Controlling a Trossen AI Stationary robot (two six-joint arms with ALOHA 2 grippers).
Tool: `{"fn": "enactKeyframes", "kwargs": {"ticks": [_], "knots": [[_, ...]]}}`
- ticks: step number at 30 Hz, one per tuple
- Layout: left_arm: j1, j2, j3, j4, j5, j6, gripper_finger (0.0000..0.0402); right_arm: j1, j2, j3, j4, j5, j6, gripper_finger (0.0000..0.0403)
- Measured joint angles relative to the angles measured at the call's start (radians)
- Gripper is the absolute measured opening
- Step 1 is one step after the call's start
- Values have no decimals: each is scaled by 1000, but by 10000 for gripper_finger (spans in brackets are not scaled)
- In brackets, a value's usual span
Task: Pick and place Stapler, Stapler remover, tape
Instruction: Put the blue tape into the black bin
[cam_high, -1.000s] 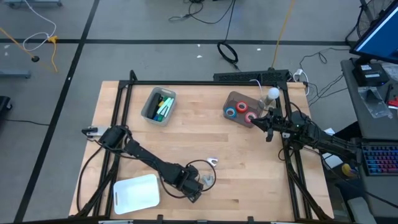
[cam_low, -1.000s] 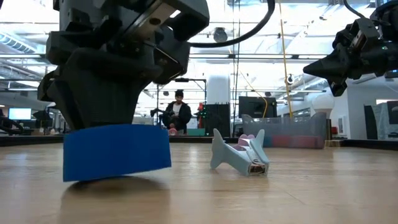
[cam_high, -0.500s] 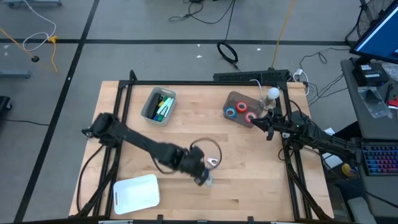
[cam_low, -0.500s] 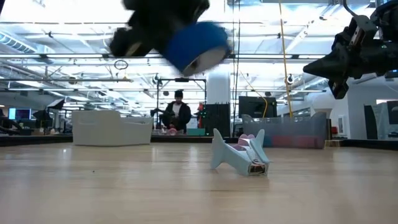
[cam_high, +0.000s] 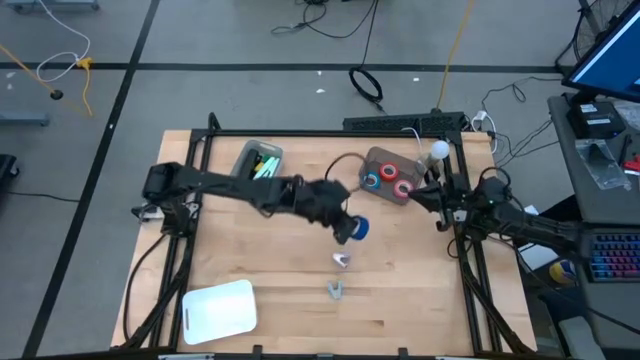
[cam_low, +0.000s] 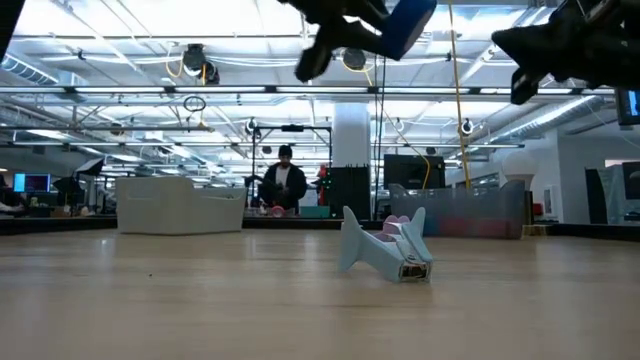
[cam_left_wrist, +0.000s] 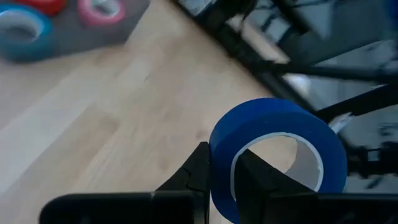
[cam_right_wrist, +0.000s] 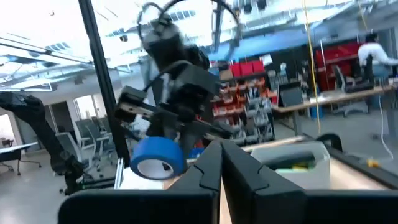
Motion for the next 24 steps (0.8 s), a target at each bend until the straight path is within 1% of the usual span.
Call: {"fn": "enactKeyframes", "kwargs": {"ticks": [4,10,13,17,20,24], "knots": [[81,4,0,80,130,32,39,0,120,0,142,26,-11,4],[177,3,0,206,283,21,42,0,322,1,364,47,-47,4],[207,2,1,233,318,19,39,0,414,14,454,50,-74,4],[242,3,0,263,362,2,39,0,518,76,498,46,-97,7],[264,2,0,284,393,-21,42,1,588,147,499,21,-139,30],[281,2,0,280,430,-35,39,15,663,224,498,20,-218,80]]}}
